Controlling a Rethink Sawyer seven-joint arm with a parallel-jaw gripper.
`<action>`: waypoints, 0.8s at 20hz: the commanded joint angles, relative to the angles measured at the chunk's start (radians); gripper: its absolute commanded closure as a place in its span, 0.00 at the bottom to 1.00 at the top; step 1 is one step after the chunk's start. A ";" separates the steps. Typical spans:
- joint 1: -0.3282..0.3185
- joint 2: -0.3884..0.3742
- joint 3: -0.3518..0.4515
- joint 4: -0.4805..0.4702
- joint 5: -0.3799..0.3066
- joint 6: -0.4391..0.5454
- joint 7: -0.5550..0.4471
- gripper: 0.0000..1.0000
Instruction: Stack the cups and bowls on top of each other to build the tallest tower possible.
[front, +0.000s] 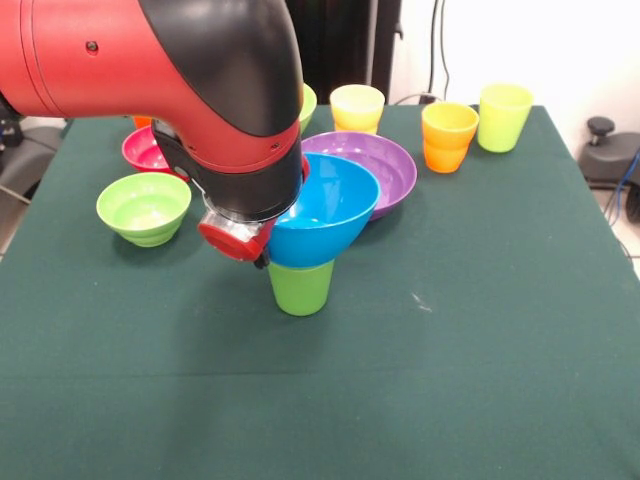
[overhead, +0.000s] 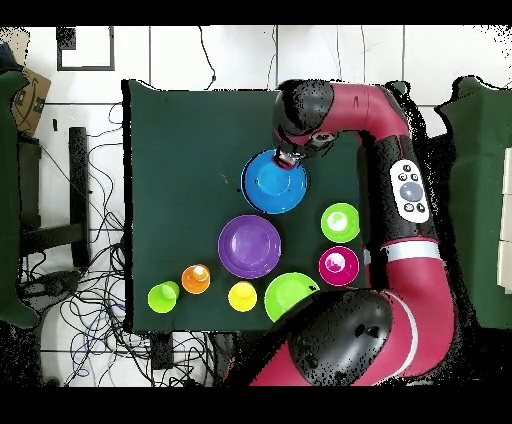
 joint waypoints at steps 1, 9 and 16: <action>0.000 -0.003 0.005 -0.008 -0.053 -0.070 -0.185 1.00; -0.012 -0.011 0.004 0.010 -0.053 -0.078 -0.194 0.00; -0.020 -0.024 0.004 0.031 -0.056 -0.099 -0.193 0.00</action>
